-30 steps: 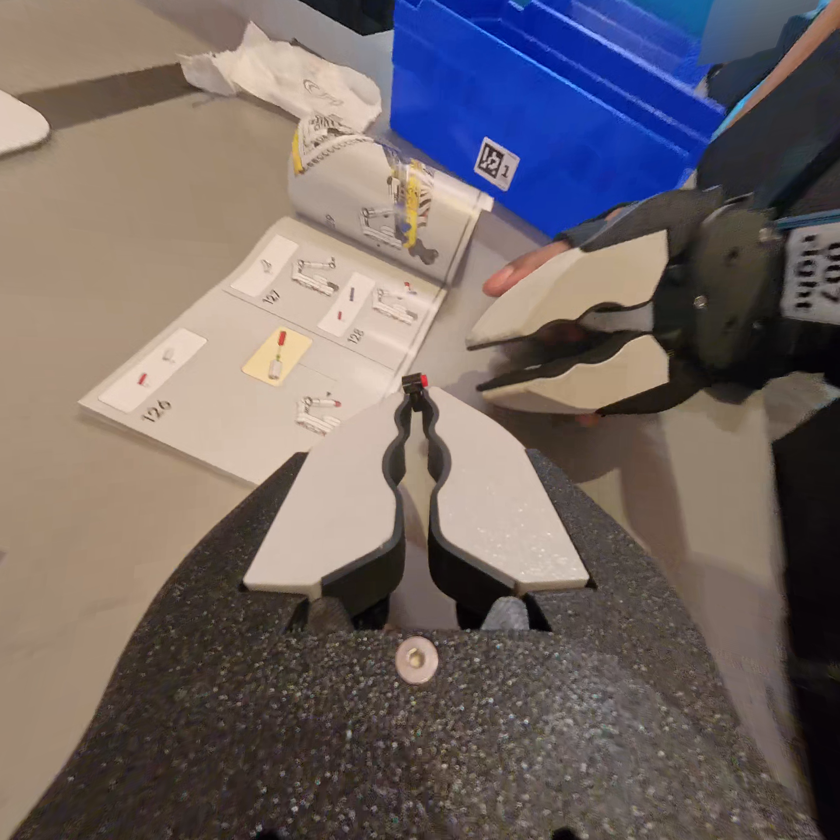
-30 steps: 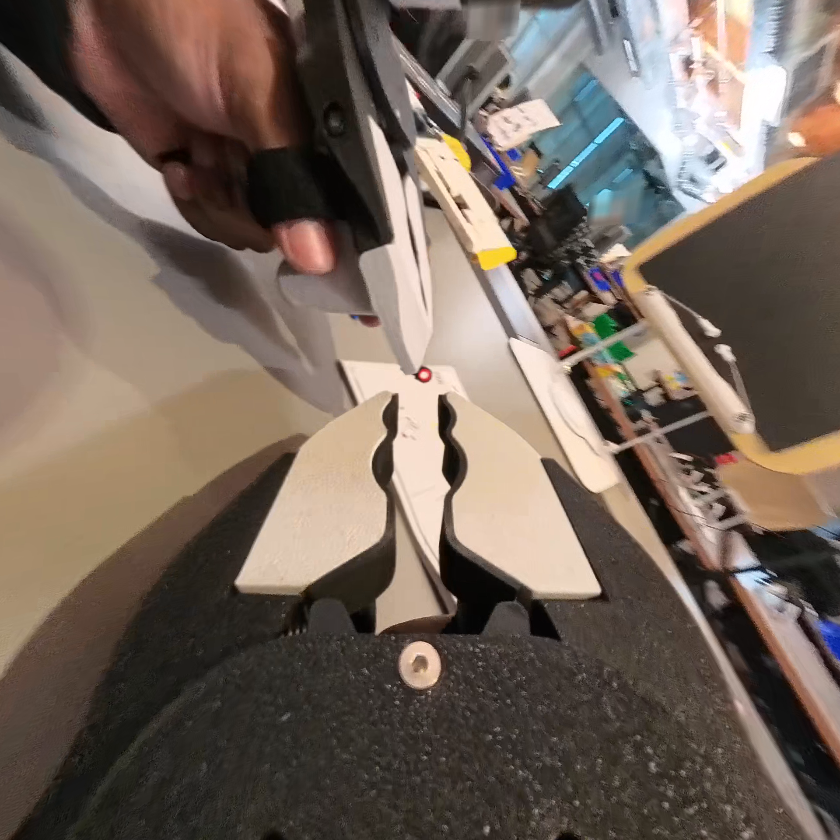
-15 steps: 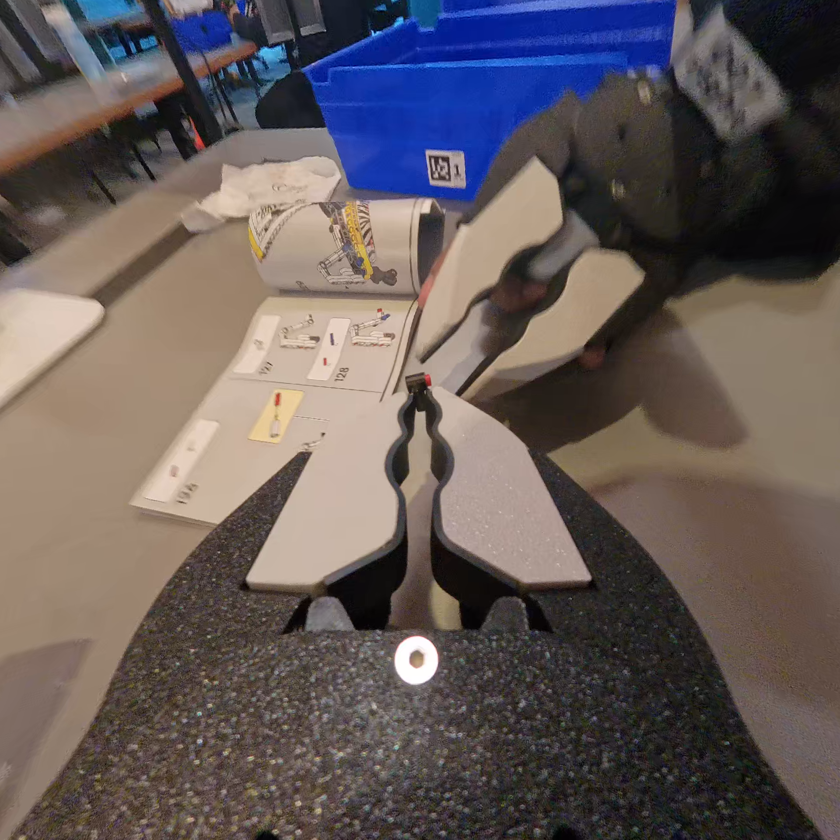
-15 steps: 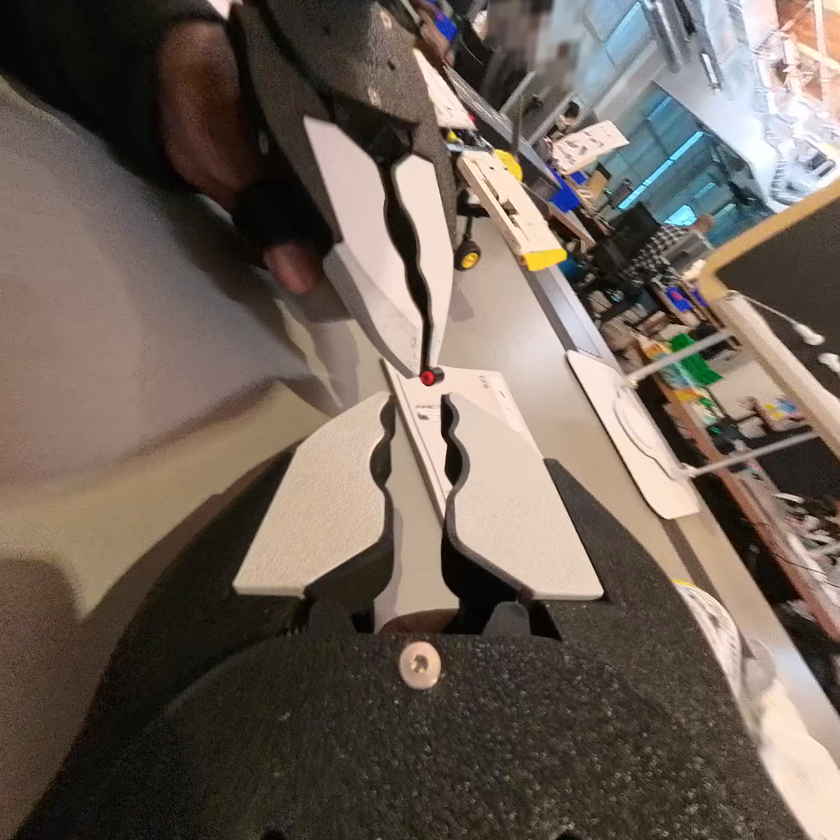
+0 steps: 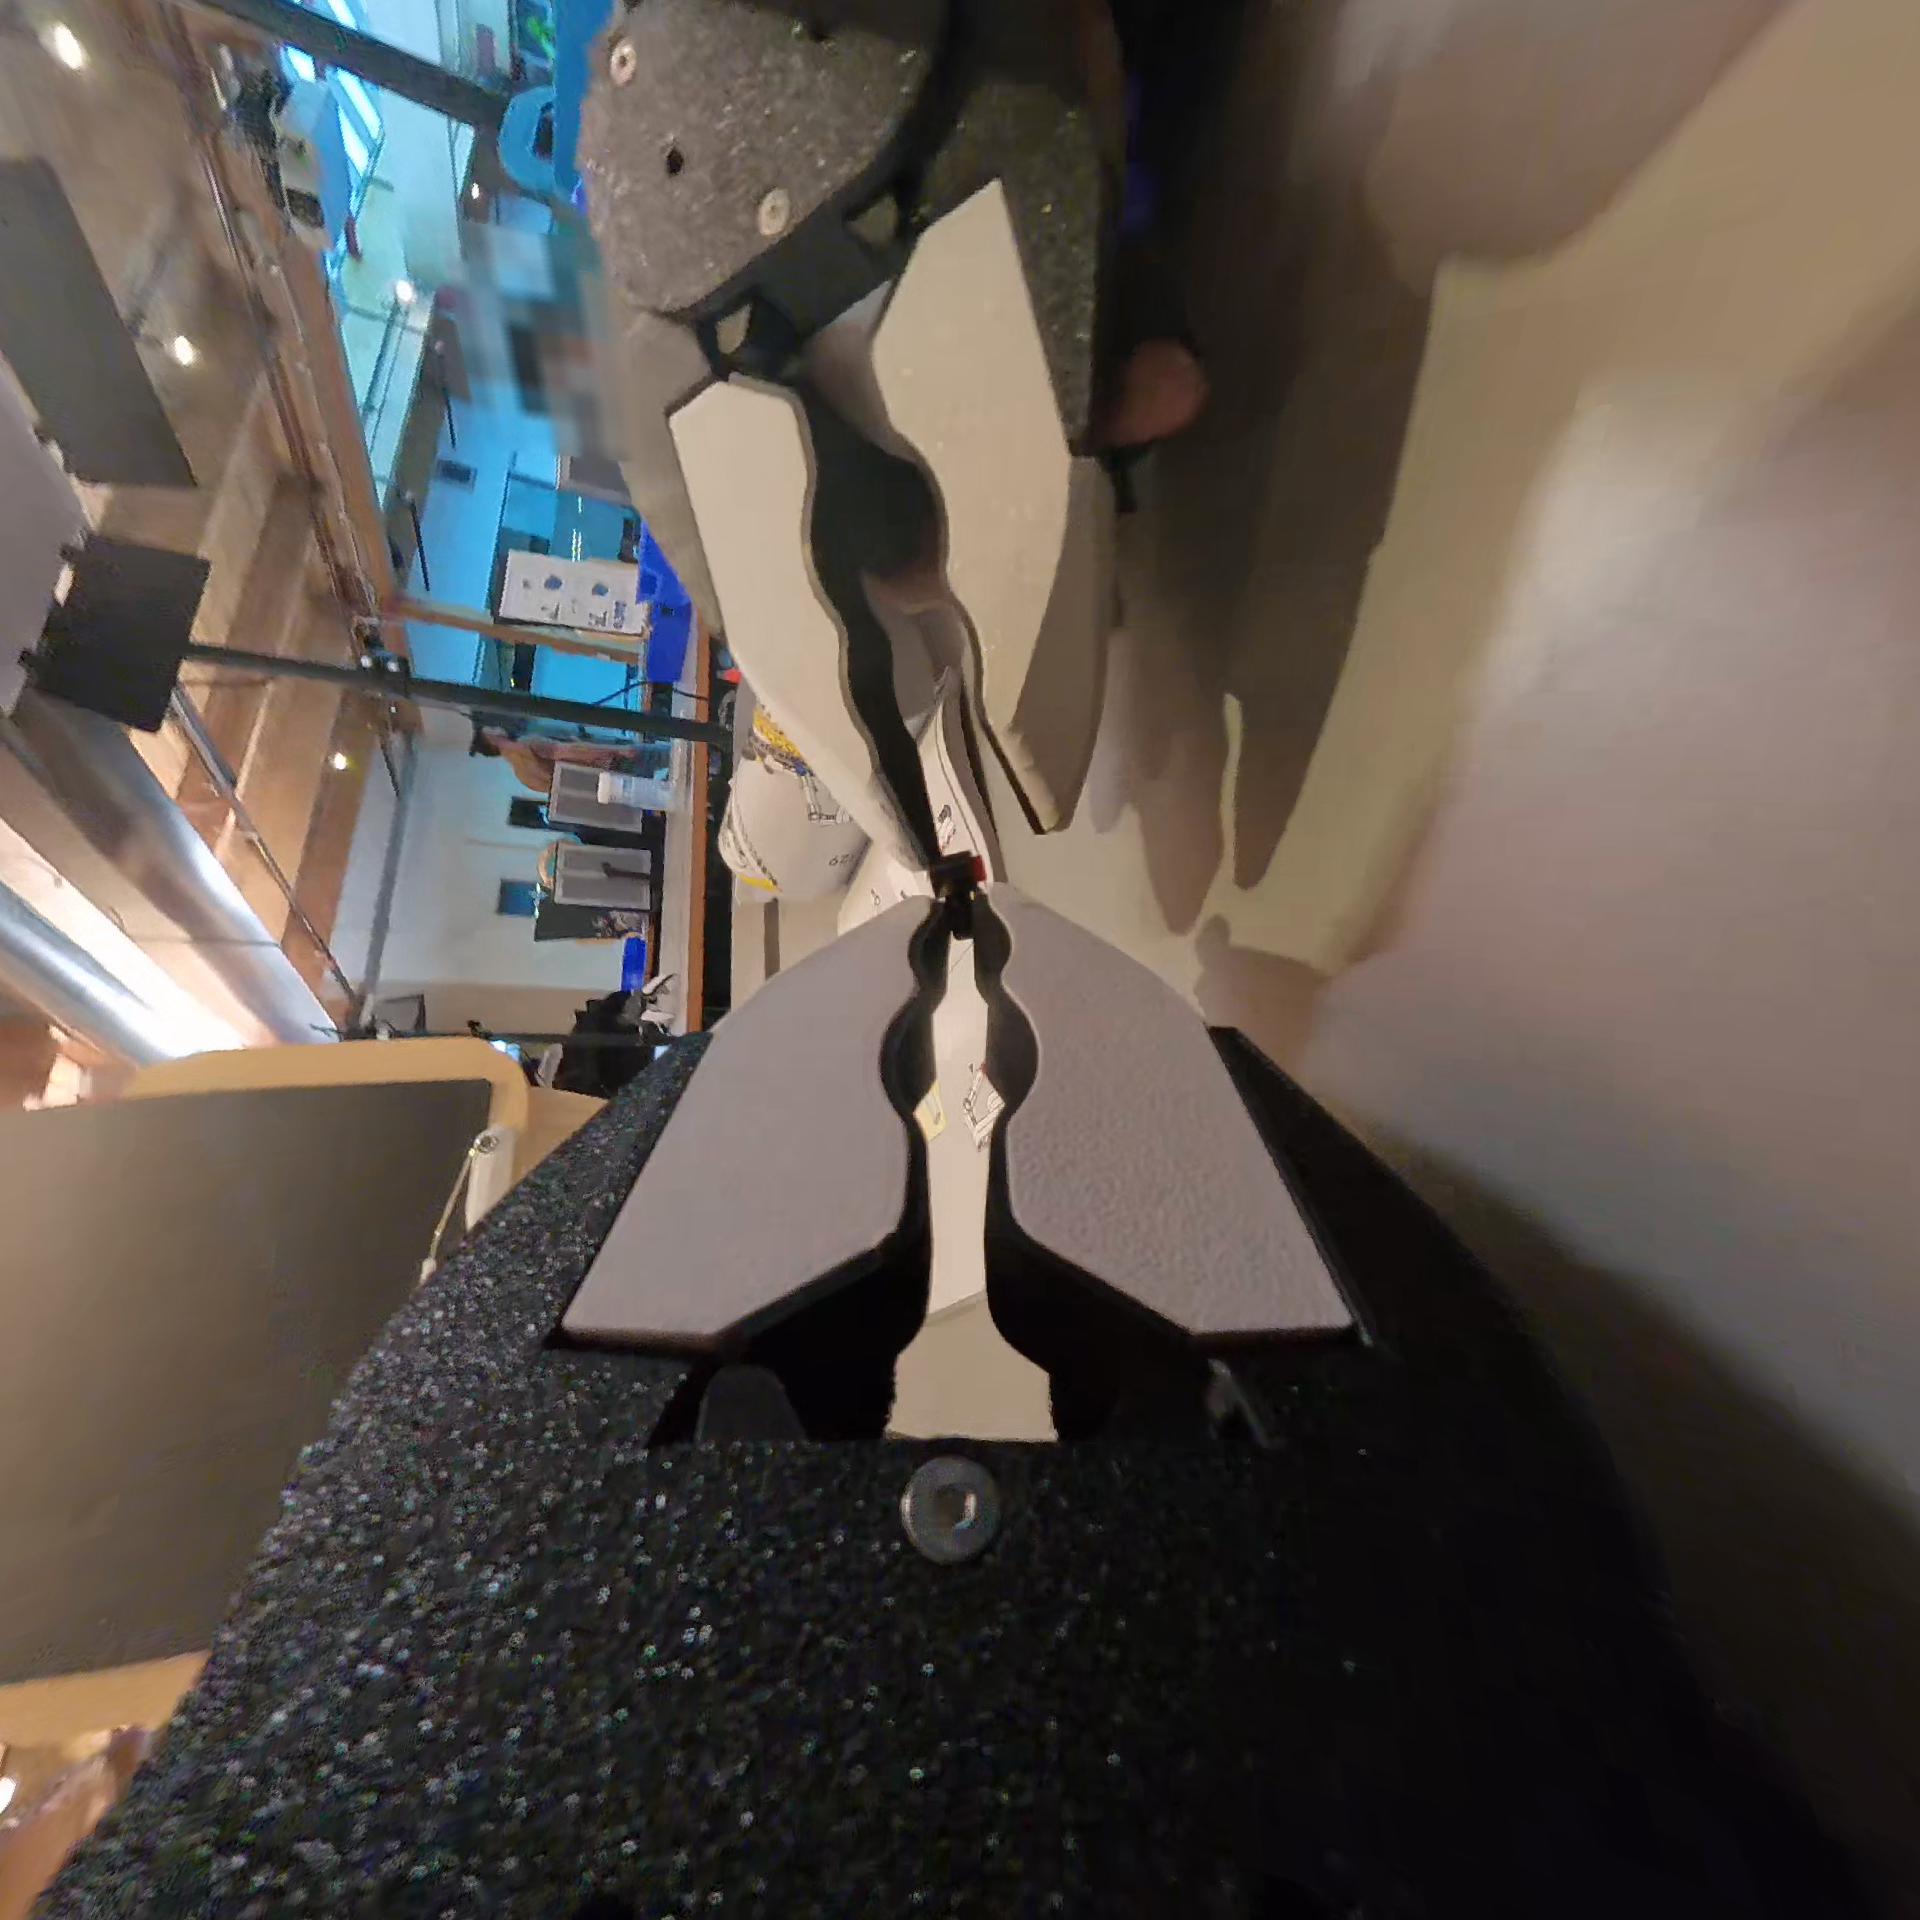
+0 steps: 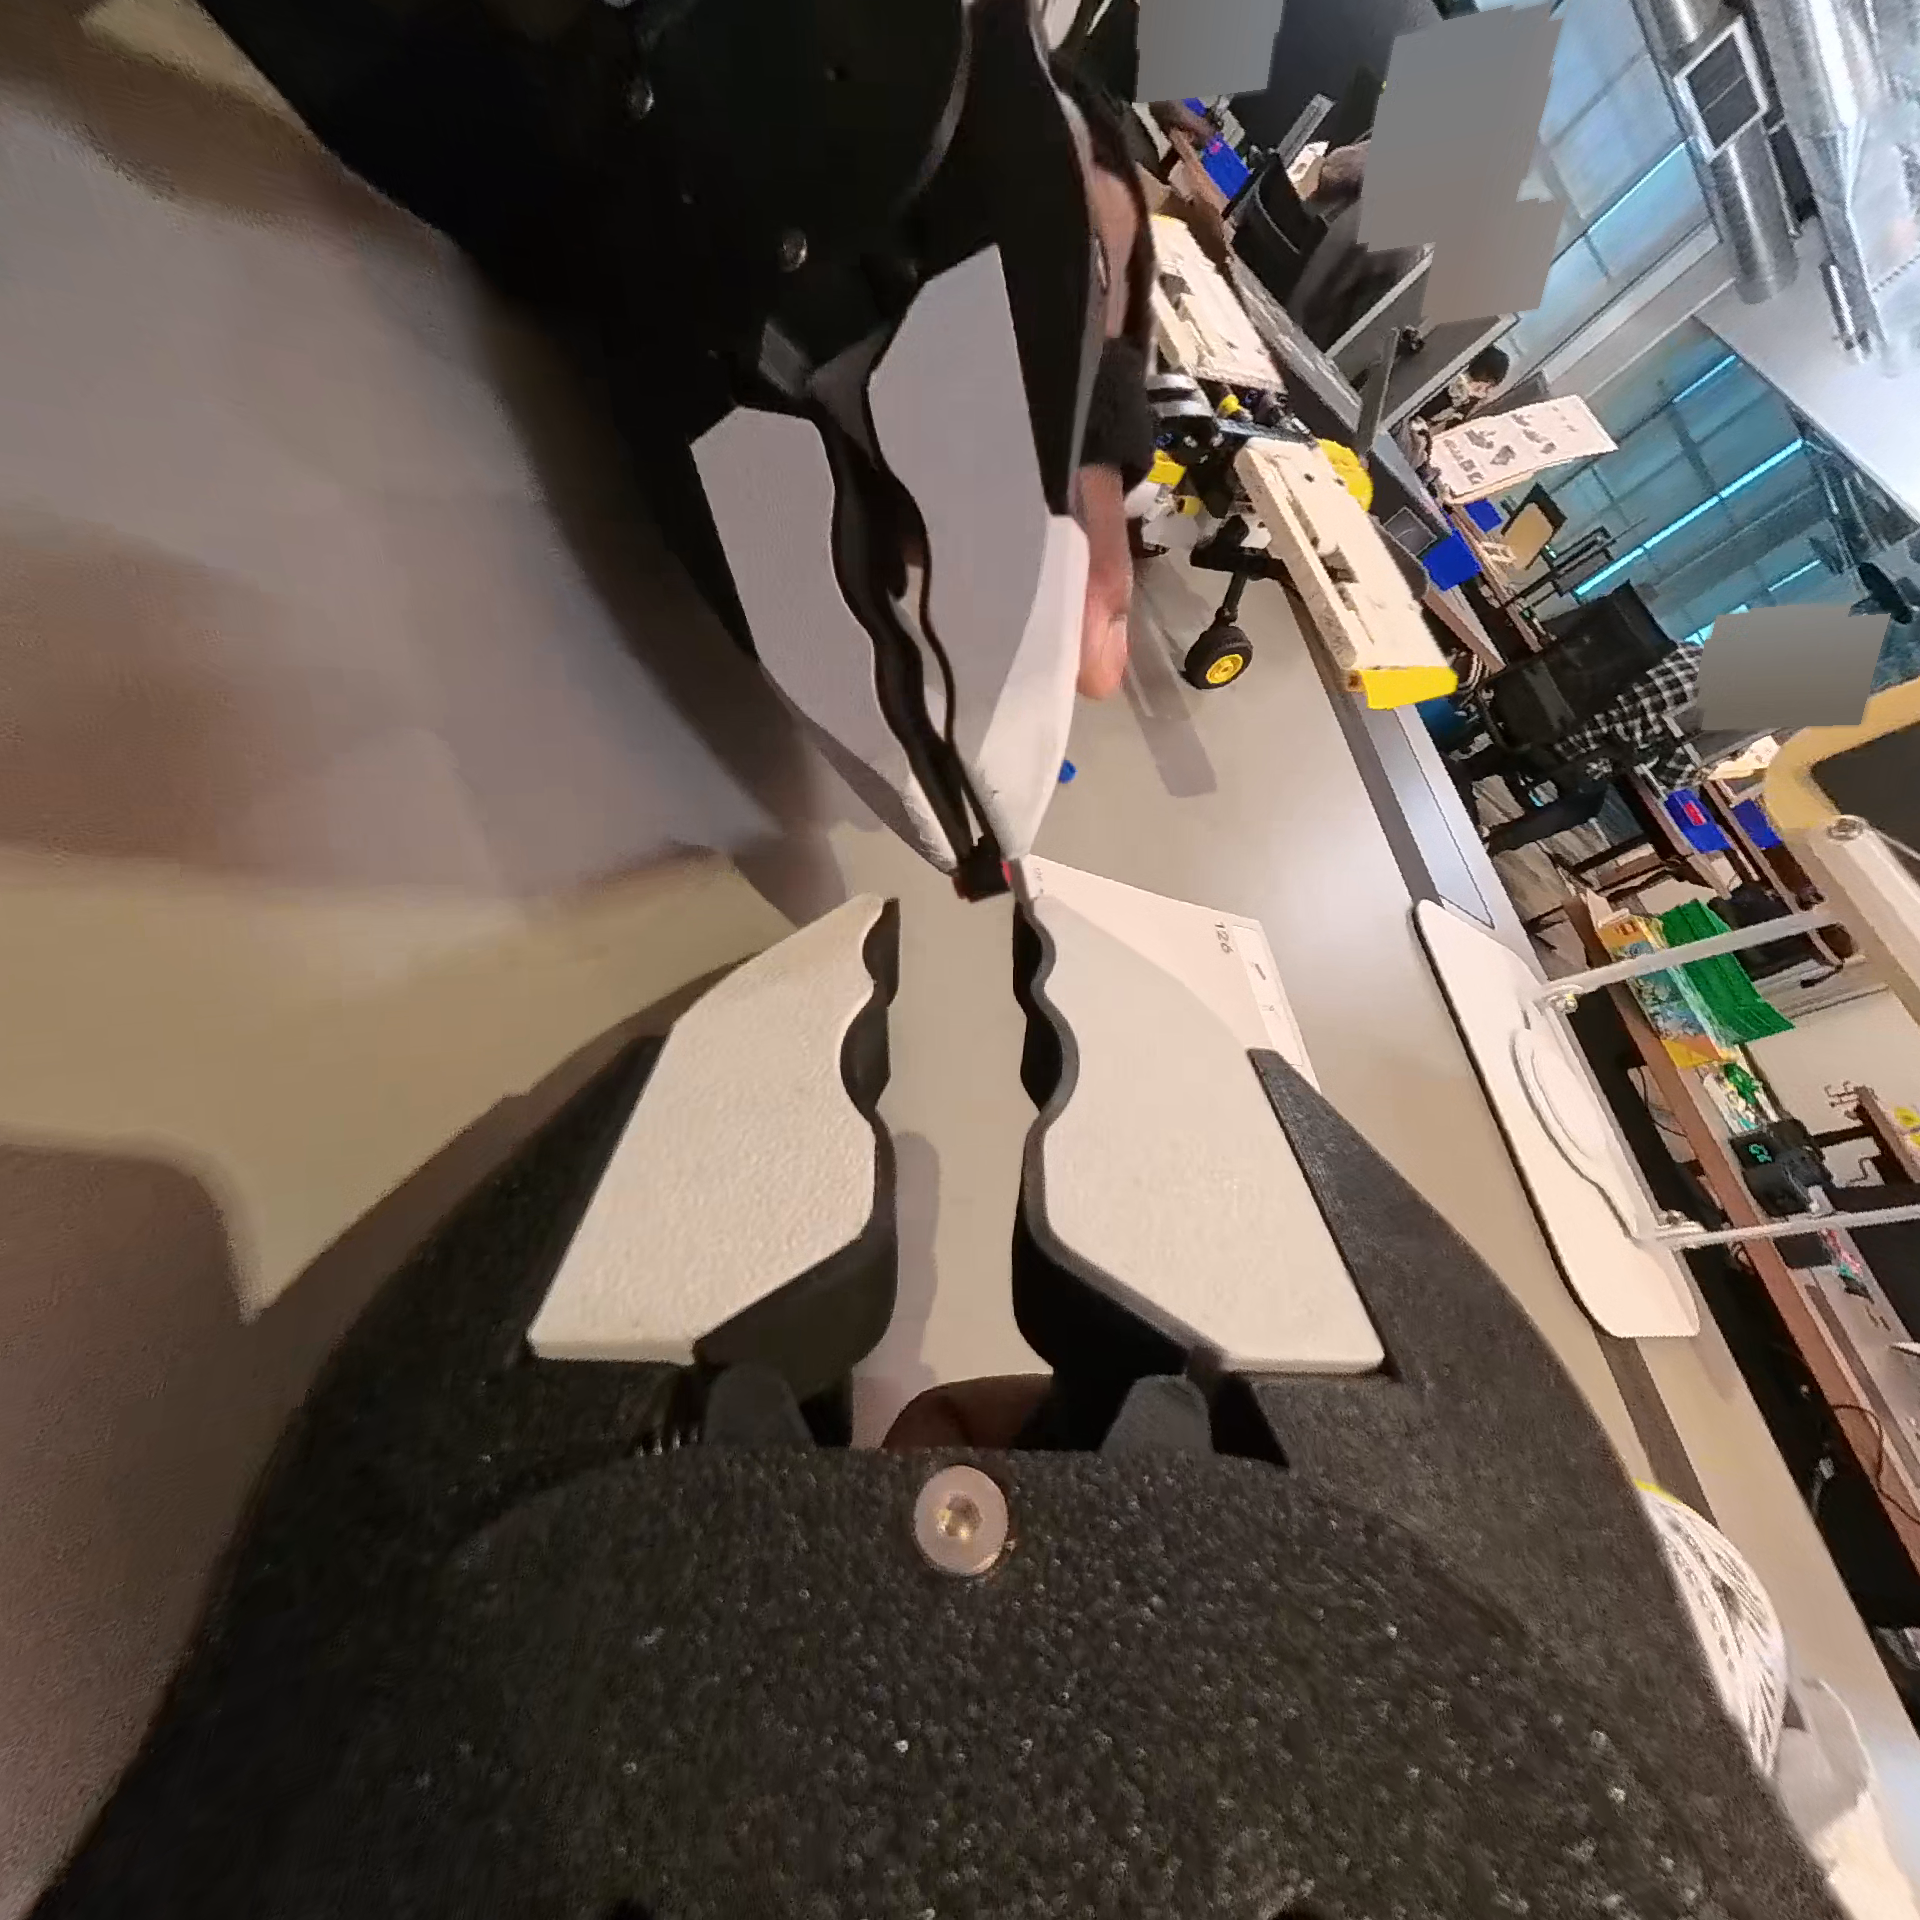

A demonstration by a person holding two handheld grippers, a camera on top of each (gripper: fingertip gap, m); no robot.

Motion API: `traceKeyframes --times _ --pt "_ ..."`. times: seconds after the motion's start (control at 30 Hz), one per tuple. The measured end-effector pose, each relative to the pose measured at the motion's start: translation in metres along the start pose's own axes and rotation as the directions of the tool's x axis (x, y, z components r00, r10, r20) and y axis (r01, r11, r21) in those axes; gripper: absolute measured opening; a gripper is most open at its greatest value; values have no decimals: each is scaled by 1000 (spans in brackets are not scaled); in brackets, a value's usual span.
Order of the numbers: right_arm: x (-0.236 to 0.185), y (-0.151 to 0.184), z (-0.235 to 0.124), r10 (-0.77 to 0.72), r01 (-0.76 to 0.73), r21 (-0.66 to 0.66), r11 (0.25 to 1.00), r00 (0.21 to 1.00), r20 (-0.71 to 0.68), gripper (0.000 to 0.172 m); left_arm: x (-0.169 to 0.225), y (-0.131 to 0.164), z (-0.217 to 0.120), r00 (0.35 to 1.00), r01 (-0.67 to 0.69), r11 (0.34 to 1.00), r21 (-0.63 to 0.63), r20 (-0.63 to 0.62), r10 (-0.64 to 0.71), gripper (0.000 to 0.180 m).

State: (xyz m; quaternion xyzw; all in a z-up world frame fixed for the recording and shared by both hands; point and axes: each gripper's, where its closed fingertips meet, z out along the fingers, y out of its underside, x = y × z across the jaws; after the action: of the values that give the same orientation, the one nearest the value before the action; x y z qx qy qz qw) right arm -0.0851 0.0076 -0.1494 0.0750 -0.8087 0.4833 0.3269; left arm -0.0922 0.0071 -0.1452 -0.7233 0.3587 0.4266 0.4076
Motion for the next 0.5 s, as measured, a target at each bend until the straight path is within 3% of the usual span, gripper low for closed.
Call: traceKeyframes --times 0.5 --pt "-13 -2 2 -160 160 -16 987 987 12 20 9 -4 -5 997 -46 999 17 -60 47 5"
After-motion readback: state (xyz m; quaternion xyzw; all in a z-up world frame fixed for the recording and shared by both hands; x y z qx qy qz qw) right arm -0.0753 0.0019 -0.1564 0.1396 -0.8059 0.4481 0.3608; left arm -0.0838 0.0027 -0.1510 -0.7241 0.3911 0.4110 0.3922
